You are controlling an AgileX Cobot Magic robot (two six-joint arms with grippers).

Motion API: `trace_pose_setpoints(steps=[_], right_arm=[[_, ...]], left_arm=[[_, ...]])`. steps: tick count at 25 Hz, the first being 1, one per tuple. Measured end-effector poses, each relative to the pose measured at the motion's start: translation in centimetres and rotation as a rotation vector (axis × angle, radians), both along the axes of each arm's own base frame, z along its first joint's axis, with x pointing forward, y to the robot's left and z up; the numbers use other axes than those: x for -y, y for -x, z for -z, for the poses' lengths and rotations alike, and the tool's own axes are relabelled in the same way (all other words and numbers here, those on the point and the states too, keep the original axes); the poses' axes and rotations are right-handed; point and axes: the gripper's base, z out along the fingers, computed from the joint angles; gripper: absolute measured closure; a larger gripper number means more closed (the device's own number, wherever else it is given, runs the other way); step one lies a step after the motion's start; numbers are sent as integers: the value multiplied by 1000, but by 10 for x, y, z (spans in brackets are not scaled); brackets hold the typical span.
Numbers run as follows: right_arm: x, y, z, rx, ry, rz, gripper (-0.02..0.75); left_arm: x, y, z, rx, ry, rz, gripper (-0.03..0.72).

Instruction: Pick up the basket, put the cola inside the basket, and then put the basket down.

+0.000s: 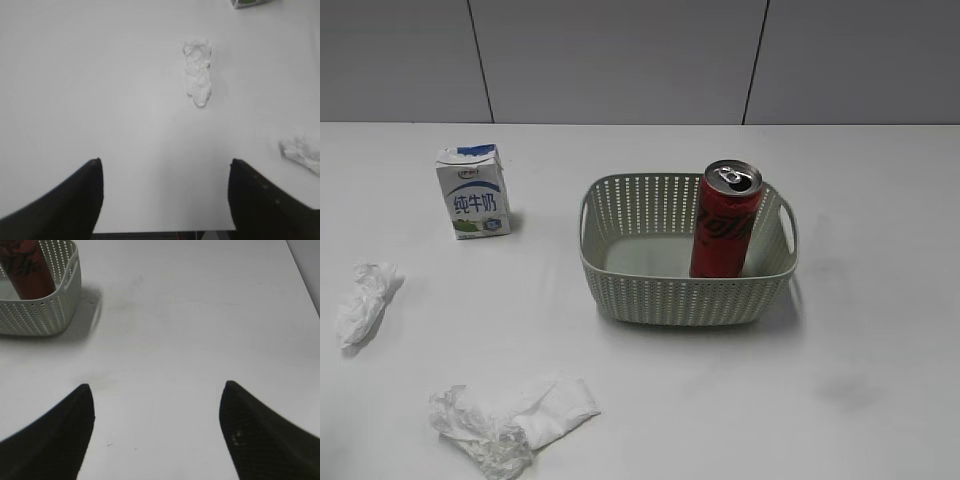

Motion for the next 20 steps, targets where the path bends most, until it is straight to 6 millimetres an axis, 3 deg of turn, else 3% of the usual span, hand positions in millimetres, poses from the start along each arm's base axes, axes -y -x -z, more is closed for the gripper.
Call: trace_pose_setpoints(steps=[4, 10, 15, 20], right_arm=[[0, 0, 0, 0, 0, 0, 147], [0, 0, 0, 0, 0, 0, 147], [0, 0, 0, 0, 0, 0, 147], [0, 0, 0, 0, 0, 0, 147]], left_arm=[[0, 36, 21, 28, 9, 1, 99], [1, 77, 44, 208, 63, -18, 99], [0, 98, 66, 265, 92, -53, 99], [0, 113, 75, 324, 103, -60, 99]])
